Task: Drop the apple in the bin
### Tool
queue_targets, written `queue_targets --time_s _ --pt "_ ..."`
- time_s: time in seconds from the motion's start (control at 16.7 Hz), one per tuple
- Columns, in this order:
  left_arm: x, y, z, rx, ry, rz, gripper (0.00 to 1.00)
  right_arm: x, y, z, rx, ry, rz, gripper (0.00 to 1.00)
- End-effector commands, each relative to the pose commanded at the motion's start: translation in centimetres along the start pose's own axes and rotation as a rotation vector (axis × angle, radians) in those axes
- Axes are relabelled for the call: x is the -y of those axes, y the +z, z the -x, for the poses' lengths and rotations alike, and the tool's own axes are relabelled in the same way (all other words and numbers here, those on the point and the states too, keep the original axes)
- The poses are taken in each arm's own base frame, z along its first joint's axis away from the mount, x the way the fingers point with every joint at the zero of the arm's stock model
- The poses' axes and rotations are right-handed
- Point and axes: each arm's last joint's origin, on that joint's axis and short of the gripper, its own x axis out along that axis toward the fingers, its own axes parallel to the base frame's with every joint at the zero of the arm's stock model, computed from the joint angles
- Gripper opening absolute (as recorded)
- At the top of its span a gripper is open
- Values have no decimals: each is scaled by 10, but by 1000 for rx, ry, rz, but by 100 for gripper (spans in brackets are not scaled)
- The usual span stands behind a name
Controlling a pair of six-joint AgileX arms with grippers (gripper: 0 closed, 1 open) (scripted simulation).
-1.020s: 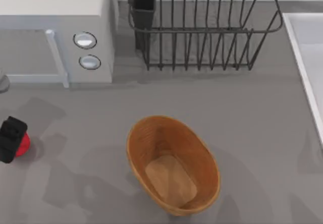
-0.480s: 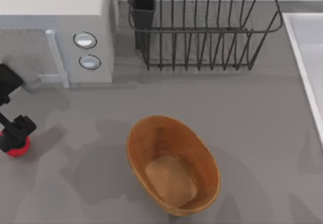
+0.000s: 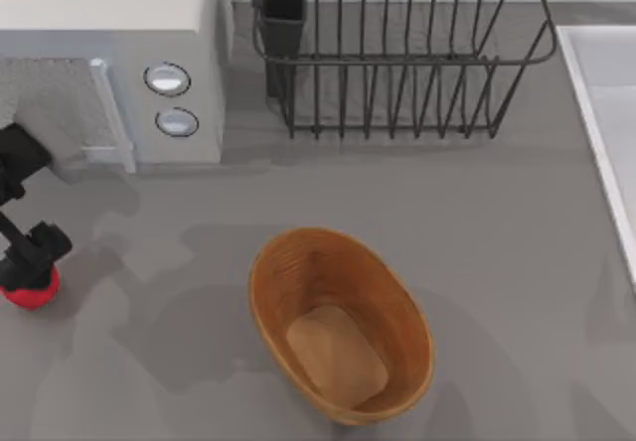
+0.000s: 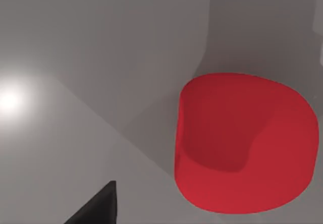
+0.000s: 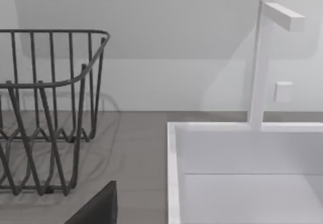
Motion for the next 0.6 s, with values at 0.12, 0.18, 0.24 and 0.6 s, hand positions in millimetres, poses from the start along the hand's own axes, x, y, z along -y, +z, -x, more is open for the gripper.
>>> queue_targets --time_s 0.12,0.18,0.24,0.6 --pt "1 -1 -3 -1 -2 0 100 0 0 0 0 0 0 100" --pt "3 -2 -7 -2 -2 0 100 0 0 0 0 0 0 100" --pt "5 -3 -14 -3 -2 0 100 0 0 0 0 0 0 100" --pt "4 -2 -63 1 0 0 100 0 0 0 0 0 0 100"
